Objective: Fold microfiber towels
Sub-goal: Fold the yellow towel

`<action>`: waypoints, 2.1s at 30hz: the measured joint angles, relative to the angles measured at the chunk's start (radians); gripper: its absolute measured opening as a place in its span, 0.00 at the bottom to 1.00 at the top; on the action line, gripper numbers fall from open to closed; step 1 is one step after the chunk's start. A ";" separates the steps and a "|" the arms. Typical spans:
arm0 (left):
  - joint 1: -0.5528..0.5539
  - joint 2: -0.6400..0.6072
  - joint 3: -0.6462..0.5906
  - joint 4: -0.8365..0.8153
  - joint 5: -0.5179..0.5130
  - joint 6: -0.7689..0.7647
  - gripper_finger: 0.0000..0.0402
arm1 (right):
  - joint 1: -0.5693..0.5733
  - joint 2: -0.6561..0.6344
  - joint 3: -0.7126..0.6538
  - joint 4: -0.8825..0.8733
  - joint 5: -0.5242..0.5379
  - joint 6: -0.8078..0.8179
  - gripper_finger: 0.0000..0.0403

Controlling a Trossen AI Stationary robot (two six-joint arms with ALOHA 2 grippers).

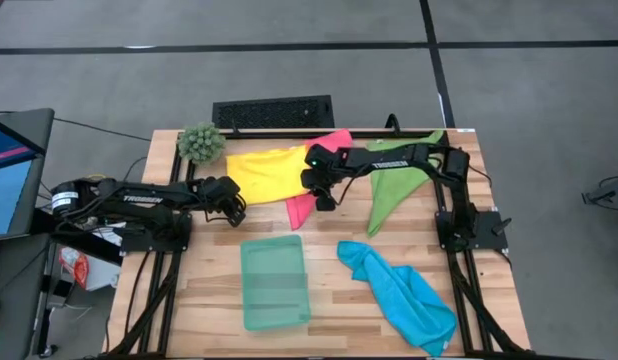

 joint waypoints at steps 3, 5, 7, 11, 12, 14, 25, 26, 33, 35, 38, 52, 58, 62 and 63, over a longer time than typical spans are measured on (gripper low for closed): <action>0.000 0.000 0.000 -0.001 0.000 0.000 0.18 | -0.010 0.000 0.000 -0.012 -0.001 0.007 0.27; 0.000 0.000 0.000 -0.002 0.000 0.000 0.18 | -0.015 0.002 0.000 -0.016 -0.004 -0.004 0.27; 0.000 0.000 0.000 -0.002 0.000 0.000 0.18 | -0.016 0.012 0.000 -0.014 -0.007 -0.017 0.27; 0.000 0.001 -0.001 -0.002 0.001 0.006 0.18 | -0.011 0.022 0.001 0.001 -0.014 -0.048 0.27; 0.000 0.001 -0.001 -0.002 0.001 0.006 0.18 | -0.010 0.030 0.002 0.010 -0.014 -0.052 0.27; 0.000 0.001 -0.001 -0.002 0.001 0.006 0.18 | -0.011 0.038 -0.003 -0.010 -0.014 -0.053 0.27; 0.000 0.002 -0.001 -0.006 0.006 -0.004 0.18 | -0.011 0.071 0.003 -0.038 0.017 -0.022 0.22; 0.000 0.002 0.001 -0.007 0.008 -0.007 0.17 | -0.011 0.071 0.003 -0.038 0.018 -0.019 0.20; 0.000 0.005 0.035 -0.040 0.037 -0.005 0.02 | -0.005 0.072 0.031 -0.092 0.018 -0.016 0.09; 0.000 0.004 0.039 -0.048 0.038 -0.005 0.01 | -0.005 0.074 0.044 -0.103 0.017 -0.015 0.06; 0.000 0.004 0.047 -0.067 0.039 -0.014 0.01 | -0.006 0.068 0.063 -0.117 0.015 -0.008 0.03; -0.018 0.001 0.181 -0.189 0.064 -0.044 0.00 | -0.013 0.065 0.110 -0.264 -0.050 -0.007 0.05; -0.044 0.000 0.197 -0.210 0.061 -0.079 0.00 | -0.020 0.065 0.110 -0.296 -0.076 0.032 0.08; -0.064 0.000 0.197 -0.213 0.059 -0.108 0.00 | -0.020 0.065 0.110 -0.314 -0.089 0.045 0.11; -0.068 0.000 0.197 -0.213 0.058 -0.110 0.00 | -0.020 0.065 0.110 -0.315 -0.089 0.052 0.12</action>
